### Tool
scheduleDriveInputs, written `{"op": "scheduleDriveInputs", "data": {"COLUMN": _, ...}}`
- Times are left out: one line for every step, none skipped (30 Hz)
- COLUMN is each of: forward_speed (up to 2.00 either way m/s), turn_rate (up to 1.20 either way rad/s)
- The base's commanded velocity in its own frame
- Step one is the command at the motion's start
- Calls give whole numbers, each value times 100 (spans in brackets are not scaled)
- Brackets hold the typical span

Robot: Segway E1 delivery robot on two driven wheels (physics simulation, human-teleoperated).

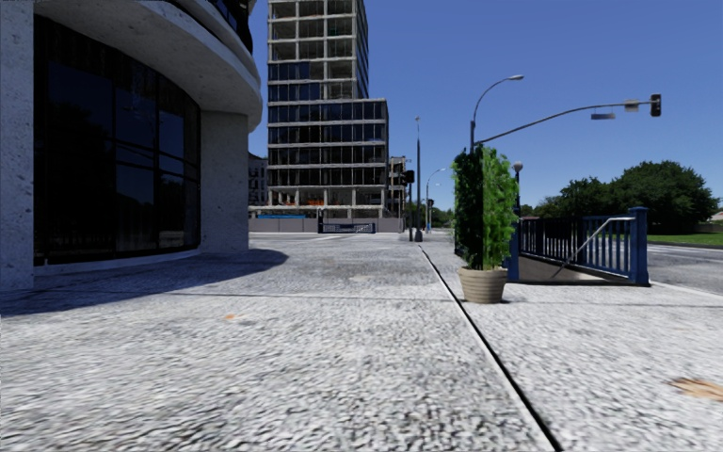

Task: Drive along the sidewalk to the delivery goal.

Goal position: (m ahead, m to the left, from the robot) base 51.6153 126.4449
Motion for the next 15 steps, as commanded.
{"op": "scheduleDriveInputs", "data": {"forward_speed": 200, "turn_rate": 0}}
{"op": "scheduleDriveInputs", "data": {"forward_speed": 200, "turn_rate": 0}}
{"op": "scheduleDriveInputs", "data": {"forward_speed": 200, "turn_rate": 0}}
{"op": "scheduleDriveInputs", "data": {"forward_speed": 200, "turn_rate": 0}}
{"op": "scheduleDriveInputs", "data": {"forward_speed": 200, "turn_rate": 0}}
{"op": "scheduleDriveInputs", "data": {"forward_speed": 200, "turn_rate": 0}}
{"op": "scheduleDriveInputs", "data": {"forward_speed": 200, "turn_rate": 0}}
{"op": "scheduleDriveInputs", "data": {"forward_speed": 200, "turn_rate": 0}}
{"op": "scheduleDriveInputs", "data": {"forward_speed": 200, "turn_rate": 0}}
{"op": "scheduleDriveInputs", "data": {"forward_speed": 200, "turn_rate": 0}}
{"op": "scheduleDriveInputs", "data": {"forward_speed": 200, "turn_rate": 0}}
{"op": "scheduleDriveInputs", "data": {"forward_speed": 200, "turn_rate": 0}}
{"op": "scheduleDriveInputs", "data": {"forward_speed": 200, "turn_rate": 0}}
{"op": "scheduleDriveInputs", "data": {"forward_speed": 200, "turn_rate": 0}}
{"op": "scheduleDriveInputs", "data": {"forward_speed": 200, "turn_rate": 0}}
